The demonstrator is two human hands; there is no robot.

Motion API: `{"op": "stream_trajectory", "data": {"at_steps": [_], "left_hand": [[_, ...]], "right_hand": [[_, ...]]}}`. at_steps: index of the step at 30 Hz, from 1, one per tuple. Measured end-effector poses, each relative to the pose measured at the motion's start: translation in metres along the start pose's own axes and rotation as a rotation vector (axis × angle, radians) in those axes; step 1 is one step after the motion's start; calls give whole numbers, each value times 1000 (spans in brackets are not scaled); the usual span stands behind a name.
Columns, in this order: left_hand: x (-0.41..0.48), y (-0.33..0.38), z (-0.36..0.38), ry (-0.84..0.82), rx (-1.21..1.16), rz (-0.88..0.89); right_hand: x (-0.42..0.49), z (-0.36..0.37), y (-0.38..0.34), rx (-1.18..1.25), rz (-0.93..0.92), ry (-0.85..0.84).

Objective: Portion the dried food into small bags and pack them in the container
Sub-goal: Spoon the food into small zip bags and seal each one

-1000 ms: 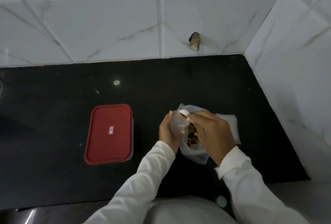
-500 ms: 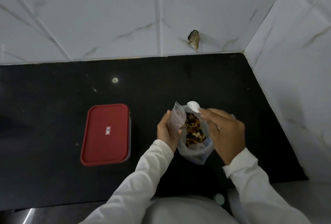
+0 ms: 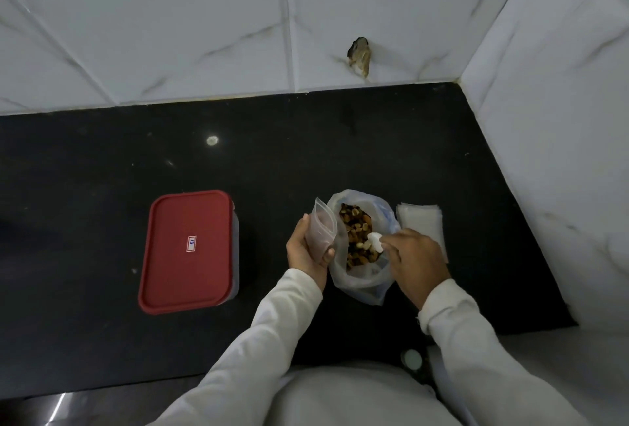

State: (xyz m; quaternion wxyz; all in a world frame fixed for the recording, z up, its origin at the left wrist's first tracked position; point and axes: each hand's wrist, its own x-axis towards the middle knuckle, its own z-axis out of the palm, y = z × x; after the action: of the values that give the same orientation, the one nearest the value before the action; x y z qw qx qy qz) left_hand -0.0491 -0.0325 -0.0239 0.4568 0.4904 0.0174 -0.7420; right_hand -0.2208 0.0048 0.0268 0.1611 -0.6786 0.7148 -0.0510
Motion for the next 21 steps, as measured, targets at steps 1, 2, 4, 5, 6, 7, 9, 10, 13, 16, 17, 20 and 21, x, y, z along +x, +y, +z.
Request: {"op": "stream_trajectory", "data": {"at_steps": [1, 2, 4, 5, 6, 7, 9, 10, 13, 16, 17, 20, 21], "left_hand": [[1, -1, 0, 4, -7, 2], [2, -3, 0, 5, -12, 1], [4, -5, 1, 1, -19, -8], [6, -7, 1, 2, -19, -13], [9, -8, 1, 5, -19, -16], [11, -9, 1, 9, -17, -14], [14, -10, 2, 25, -21, -10], [15, -9, 3, 29, -28, -11], [16, -10, 5, 66, -34, -13], [18, -11, 7, 85, -37, -8], [19, -12, 7, 84, -46, -8], [18, -10, 8, 101, -81, -12], [16, -9, 9, 107, -87, -17]], "right_hand": [[1, 3, 0, 53, 17, -7], [1, 3, 1, 101, 23, -12], [8, 13, -2, 177, 31, -104], [13, 15, -4, 179, 33, -182], [17, 17, -6, 216, 57, -218], [20, 17, -5, 192, 52, -193], [19, 18, -2, 145, 103, -268], [18, 25, 3, 183, 118, -263], [17, 40, 19, 309, 241, -295], [18, 42, 20, 402, 104, -190], [15, 38, 15, 447, 38, -91], [3, 31, 3, 522, -56, 81], [0, 32, 1, 536, -62, 53]]}}
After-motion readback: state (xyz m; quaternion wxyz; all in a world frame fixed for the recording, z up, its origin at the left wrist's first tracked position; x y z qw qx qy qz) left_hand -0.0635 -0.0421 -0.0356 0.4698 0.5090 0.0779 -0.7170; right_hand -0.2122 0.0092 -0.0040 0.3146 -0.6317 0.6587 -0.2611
